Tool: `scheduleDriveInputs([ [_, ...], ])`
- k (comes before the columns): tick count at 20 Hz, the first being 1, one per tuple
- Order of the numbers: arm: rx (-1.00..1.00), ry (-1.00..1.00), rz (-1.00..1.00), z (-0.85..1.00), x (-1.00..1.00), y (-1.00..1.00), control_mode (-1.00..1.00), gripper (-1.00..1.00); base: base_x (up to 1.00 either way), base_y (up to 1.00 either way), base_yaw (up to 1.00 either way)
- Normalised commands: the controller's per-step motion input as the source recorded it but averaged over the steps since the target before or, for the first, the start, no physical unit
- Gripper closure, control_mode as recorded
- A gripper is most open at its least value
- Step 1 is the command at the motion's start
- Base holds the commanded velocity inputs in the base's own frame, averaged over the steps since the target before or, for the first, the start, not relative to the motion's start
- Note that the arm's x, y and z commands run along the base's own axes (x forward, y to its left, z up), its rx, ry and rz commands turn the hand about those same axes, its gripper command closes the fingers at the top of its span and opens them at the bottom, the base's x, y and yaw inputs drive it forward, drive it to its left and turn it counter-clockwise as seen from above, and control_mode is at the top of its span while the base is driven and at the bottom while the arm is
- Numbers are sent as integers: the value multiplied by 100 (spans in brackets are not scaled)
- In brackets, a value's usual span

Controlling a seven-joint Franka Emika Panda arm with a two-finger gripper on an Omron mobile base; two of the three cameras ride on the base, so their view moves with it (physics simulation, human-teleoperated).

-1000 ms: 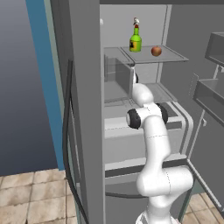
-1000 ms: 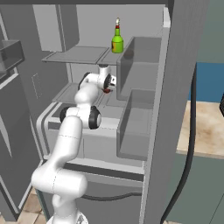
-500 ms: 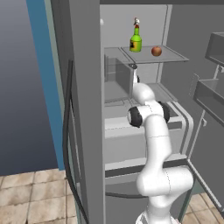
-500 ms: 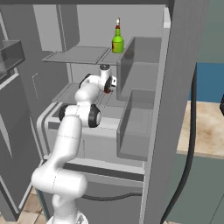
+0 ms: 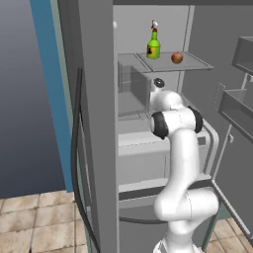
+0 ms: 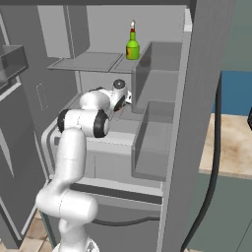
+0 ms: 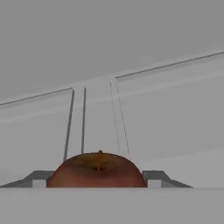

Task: Pick the two apples from the fridge and place them on the plate next to the blender to make a fruit smoothie.

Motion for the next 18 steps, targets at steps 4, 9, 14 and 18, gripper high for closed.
scheduleDriveInputs([
  [4,0,-3,0,81,-100,-2,-100,100,0,0,0],
  [9,-1,0,0,100,-100,0,-100,100,0,0,0],
  [14,-2,7,0,100,-100,0,-100,100,0,0,0],
  [18,0,22,0,78,-100,0,-100,100,0,0,0],
])
